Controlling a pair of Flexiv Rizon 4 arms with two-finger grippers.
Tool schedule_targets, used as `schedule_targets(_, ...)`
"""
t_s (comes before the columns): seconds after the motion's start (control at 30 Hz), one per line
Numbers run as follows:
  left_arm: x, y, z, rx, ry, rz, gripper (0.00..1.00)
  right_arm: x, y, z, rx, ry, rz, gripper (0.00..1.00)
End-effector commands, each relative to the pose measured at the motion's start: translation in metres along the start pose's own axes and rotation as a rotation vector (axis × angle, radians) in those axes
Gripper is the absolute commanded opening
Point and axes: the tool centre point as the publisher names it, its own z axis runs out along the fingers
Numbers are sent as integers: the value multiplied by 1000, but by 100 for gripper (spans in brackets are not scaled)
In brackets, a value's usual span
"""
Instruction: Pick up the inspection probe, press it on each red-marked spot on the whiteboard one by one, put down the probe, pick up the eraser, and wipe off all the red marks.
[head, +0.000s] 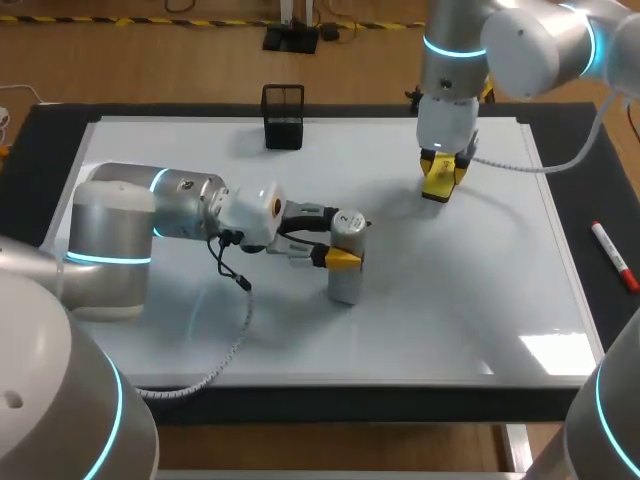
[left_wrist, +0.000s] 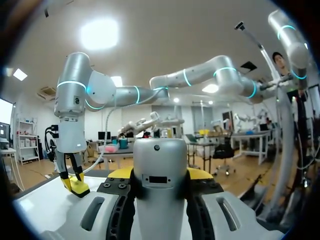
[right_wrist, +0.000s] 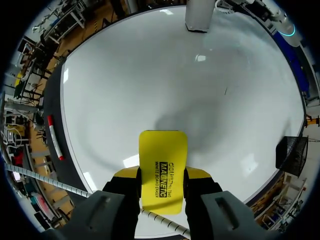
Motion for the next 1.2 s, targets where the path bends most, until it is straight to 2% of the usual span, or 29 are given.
schedule_targets(0.03, 1, 1, 1, -6, 0, -1, 0, 0, -1, -1, 1, 3, -2, 0)
schedule_targets(0.2, 1, -2, 2, -9, 0, 2, 0, 0, -1, -1, 1, 3, -2, 0)
schedule_targets(0.47, -7, -21, -6, 25, -10, 22, 0, 0, -1, -1, 1, 3, -2, 0)
schedule_targets(0.53, -11, -26, -16, 89, -22, 20, 0, 0, -1, -1, 1, 3, -2, 0)
schedule_targets(0.63, -16, -33, -34, 118, -57, 33, 0, 0, -1, -1, 1, 3, -2, 0)
schedule_targets(0.87, -30, -47, -80, 98, -145, 55, 0, 0, -1, -1, 1, 3, -2, 0)
schedule_targets(0.93, -37, -49, -96, 125, -173, 54, 0, 0, -1, -1, 1, 3, -2, 0)
schedule_targets(1.0, -42, -51, -108, 118, -197, 58, 0, 0, -1, -1, 1, 3, -2, 0)
schedule_targets(1.2, -56, -61, -139, 107, -245, 67, 0, 0, -1, -1, 1, 3, -2, 0)
